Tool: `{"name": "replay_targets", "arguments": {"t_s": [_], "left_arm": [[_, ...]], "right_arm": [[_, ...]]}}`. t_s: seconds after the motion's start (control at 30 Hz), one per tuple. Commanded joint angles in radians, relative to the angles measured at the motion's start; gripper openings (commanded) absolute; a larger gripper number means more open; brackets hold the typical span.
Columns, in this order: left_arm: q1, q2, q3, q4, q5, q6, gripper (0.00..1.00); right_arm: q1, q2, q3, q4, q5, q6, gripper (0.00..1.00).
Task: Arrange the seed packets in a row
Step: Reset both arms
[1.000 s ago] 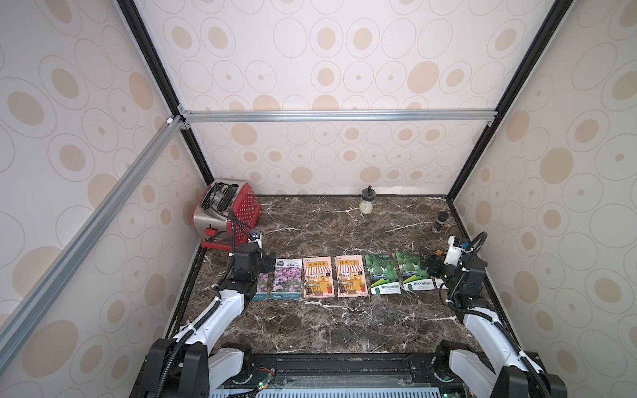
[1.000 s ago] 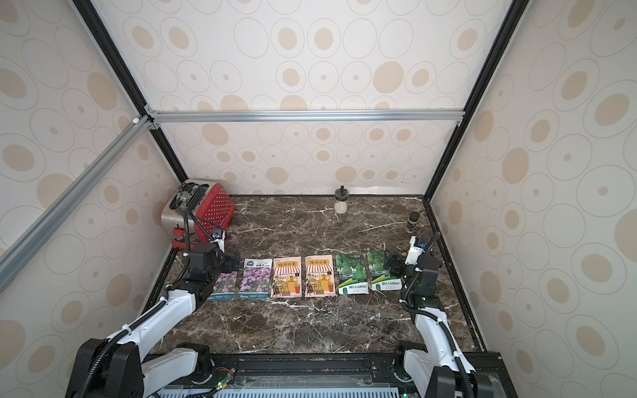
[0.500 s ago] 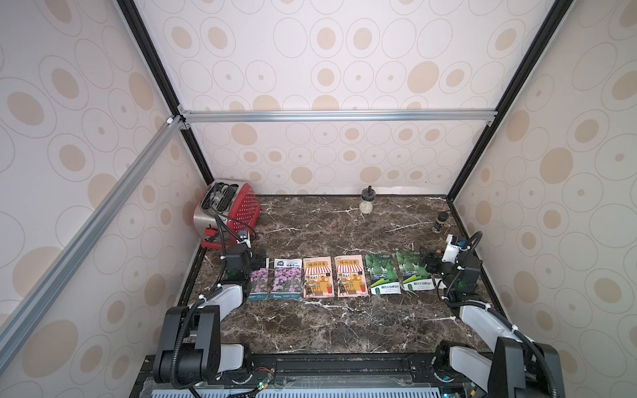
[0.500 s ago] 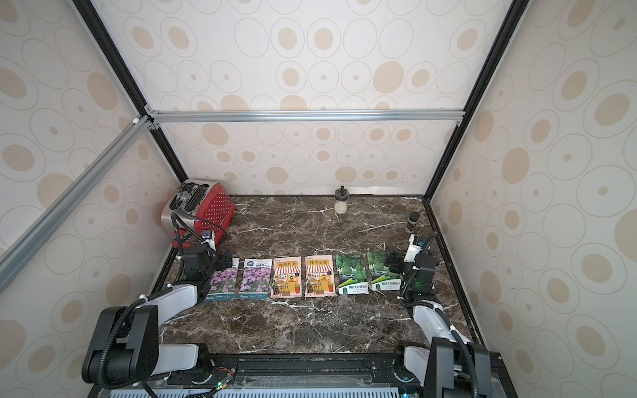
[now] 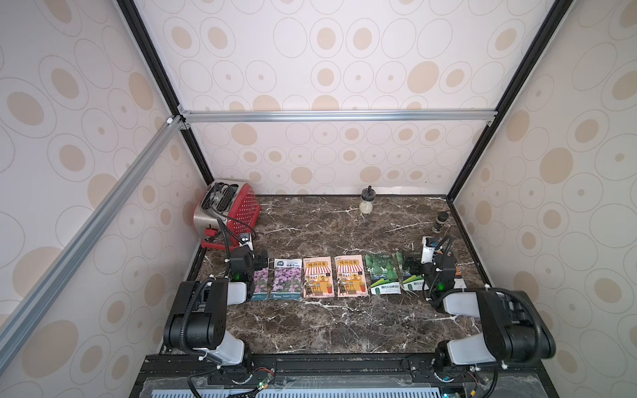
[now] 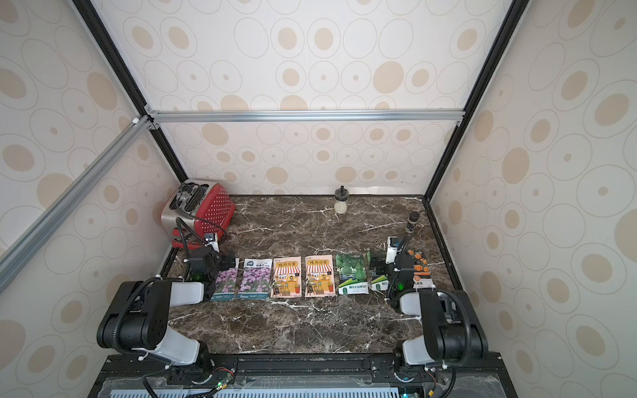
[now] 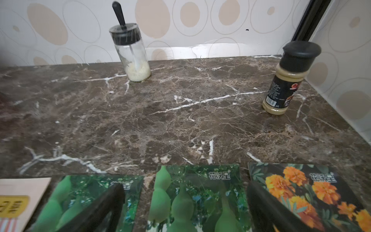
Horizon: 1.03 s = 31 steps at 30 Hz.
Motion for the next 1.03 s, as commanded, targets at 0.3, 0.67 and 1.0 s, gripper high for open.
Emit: {"name": "replay_targets", "arguments": {"t_s": [0.3, 0.67, 1.0], "left_arm": [[0.006, 0.001, -0.002, 0.075, -0.018, -0.002, 0.99], [-0.011, 0.001, -0.001, 0.073, -0.051, 0.008, 0.99], [-0.005, -0.002, -0.001, 0.071, -0.041, 0.005, 0.99]], "right_arm": [[0.019, 0.039, 0.134, -0.145, 0.075, -0.049, 1.00], [0.020, 0.039, 0.130, -0.135, 0.076, -0.049, 1.00], [0.019, 0.039, 0.130, -0.138, 0.076, -0.049, 1.00]]}}
